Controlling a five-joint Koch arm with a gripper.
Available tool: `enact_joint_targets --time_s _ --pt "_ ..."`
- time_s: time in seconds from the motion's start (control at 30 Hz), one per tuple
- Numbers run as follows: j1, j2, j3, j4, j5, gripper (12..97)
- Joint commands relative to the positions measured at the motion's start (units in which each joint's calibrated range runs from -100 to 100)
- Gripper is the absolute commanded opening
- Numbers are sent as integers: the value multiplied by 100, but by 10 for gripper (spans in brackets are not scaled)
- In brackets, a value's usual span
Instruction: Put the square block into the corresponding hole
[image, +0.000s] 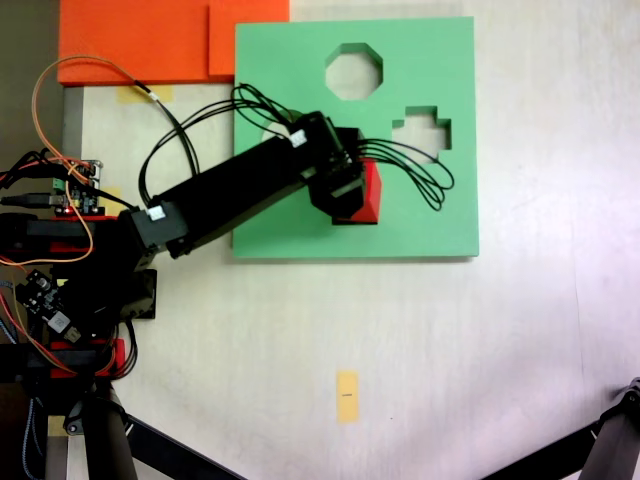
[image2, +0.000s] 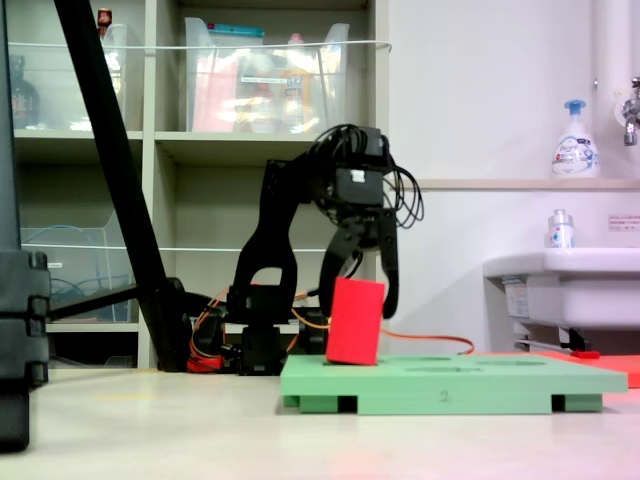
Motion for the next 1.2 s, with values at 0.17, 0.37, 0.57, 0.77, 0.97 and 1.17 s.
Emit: enact_joint_targets --time_s 0.17,0.37,0.57,0.77,0.97,1.17 --pt "34 -426 184 -176 -112 355" --pt "34 -803 94 -176 -112 354" --pt "29 -1027 -145 -176 -112 354" --pt "34 -929 -225 -176 -107 354" --pt "29 -734 -225 -176 -112 354" --pt "24 -371 -215 -176 -127 355"
